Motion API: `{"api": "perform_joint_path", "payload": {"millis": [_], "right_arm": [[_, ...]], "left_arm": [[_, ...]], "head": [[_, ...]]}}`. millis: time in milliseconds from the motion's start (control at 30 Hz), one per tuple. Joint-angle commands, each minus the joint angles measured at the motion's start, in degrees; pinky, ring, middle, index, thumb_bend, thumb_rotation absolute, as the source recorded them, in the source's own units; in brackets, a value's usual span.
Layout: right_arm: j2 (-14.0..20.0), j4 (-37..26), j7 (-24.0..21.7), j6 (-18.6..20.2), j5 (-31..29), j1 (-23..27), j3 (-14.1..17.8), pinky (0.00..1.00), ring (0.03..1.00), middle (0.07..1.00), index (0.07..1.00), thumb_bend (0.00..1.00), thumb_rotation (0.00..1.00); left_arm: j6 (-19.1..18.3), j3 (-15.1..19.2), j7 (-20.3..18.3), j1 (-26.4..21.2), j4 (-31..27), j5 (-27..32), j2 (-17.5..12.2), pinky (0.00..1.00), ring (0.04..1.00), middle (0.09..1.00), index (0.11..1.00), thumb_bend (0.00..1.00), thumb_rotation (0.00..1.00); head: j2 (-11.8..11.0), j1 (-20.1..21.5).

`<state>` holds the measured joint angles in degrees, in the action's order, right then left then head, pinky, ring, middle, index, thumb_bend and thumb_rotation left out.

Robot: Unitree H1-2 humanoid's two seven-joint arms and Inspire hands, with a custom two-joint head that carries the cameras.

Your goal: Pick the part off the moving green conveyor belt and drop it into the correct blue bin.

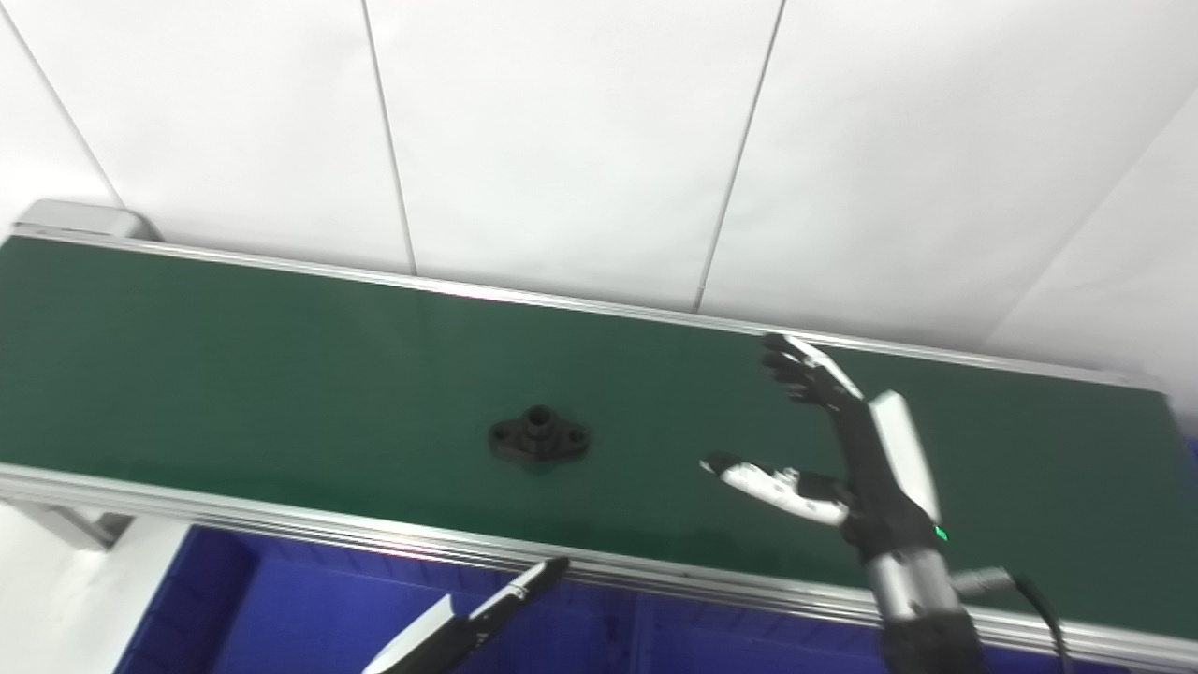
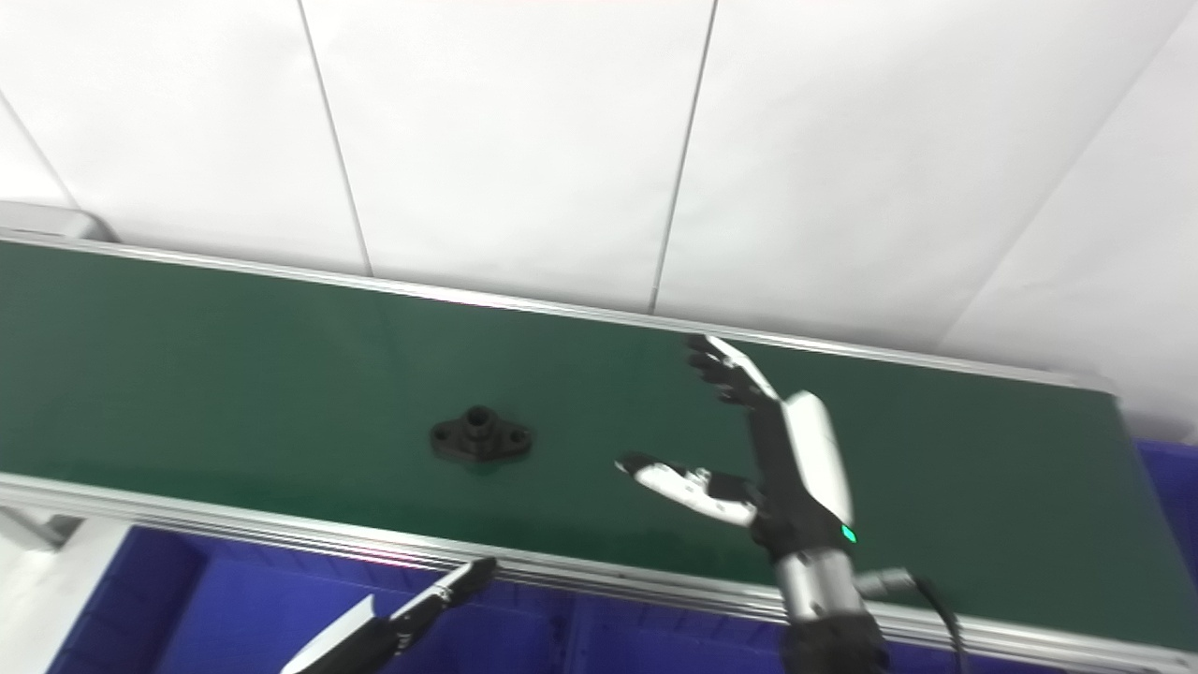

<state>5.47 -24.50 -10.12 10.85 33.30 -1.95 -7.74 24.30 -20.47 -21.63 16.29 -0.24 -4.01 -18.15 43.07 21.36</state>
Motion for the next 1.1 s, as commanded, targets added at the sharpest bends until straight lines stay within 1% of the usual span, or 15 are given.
{"api": "perform_joint_path", "payload": {"millis": [0, 67, 200, 300, 467, 667, 800, 900, 1067], "right_arm": [[0.32, -0.49, -0.5, 1.78, 1.32, 2.98, -0.5, 0.72, 0.779, 0.798, 0.832, 0.8, 0.34], [0.53, 0.56, -1.09, 2.73, 1.98, 4.35, -0.88, 0.7, 0.769, 0.797, 0.83, 0.81, 0.32], [1.11, 3.62, -0.92, 2.61, 2.38, 6.36, -1.72, 0.69, 0.761, 0.787, 0.825, 0.81, 0.31], [1.45, 5.16, -1.23, 3.24, 3.29, 7.44, -2.7, 0.7, 0.77, 0.792, 0.823, 0.81, 0.33], [2.2, 7.09, -2.89, 5.2, 5.19, 9.25, -4.61, 0.68, 0.776, 0.809, 0.828, 0.81, 0.36], [4.37, 9.51, -5.88, 6.5, 9.02, 12.6, -8.29, 0.69, 0.757, 0.787, 0.82, 0.81, 0.39], [4.87, 10.99, -6.65, 6.31, 9.88, 13.98, -9.38, 0.67, 0.743, 0.773, 0.807, 0.82, 0.35], [5.2, 12.55, -7.22, 6.25, 10.5, 14.99, -10.1, 0.67, 0.737, 0.768, 0.802, 0.83, 0.33], [5.86, 14.36, -7.89, 6.12, 11.93, 16.06, -11.16, 0.7, 0.743, 0.767, 0.801, 0.84, 0.31]], "left_arm": [[1.4, -0.04, -1.0, -0.38, -1.5, 1.52, -0.72, 1.0, 1.0, 1.0, 1.0, 0.69, 0.61], [1.14, -0.09, -1.6, -0.53, -1.52, 2.22, -0.88, 1.0, 1.0, 1.0, 1.0, 0.69, 0.59], [2.19, 0.19, -1.53, -0.63, -0.99, 1.83, -0.76, 0.99, 1.0, 1.0, 1.0, 0.68, 0.59], [2.29, 0.12, -2.06, -0.75, -0.73, 2.64, -0.95, 1.0, 1.0, 1.0, 1.0, 0.69, 0.59], [2.51, 0.15, -2.82, -0.99, -0.45, 3.62, -0.91, 1.0, 1.0, 1.0, 1.0, 0.7, 0.6], [2.58, 0.06, -3.17, -1.12, -0.08, 3.96, -1.02, 1.0, 1.0, 1.0, 1.0, 0.7, 0.61], [2.58, 0.22, -3.57, -1.16, -0.05, 4.31, -0.89, 1.0, 1.0, 1.0, 1.0, 0.7, 0.6], [2.58, 0.21, -3.59, -1.08, -0.4, 3.65, -1.01, 1.0, 1.0, 1.0, 1.0, 0.7, 0.62], [2.57, 0.19, -3.57, -1.04, -0.56, 3.61, -0.88, 1.0, 1.0, 1.0, 1.0, 0.71, 0.63]], "head": [[0.12, 0.51], [0.08, 0.58], [-0.24, 1.22], [-0.39, 1.49], [-0.45, 2.23], [-0.98, 3.65], [-1.09, 3.93], [-0.99, 3.82], [-0.91, 3.6]]}}
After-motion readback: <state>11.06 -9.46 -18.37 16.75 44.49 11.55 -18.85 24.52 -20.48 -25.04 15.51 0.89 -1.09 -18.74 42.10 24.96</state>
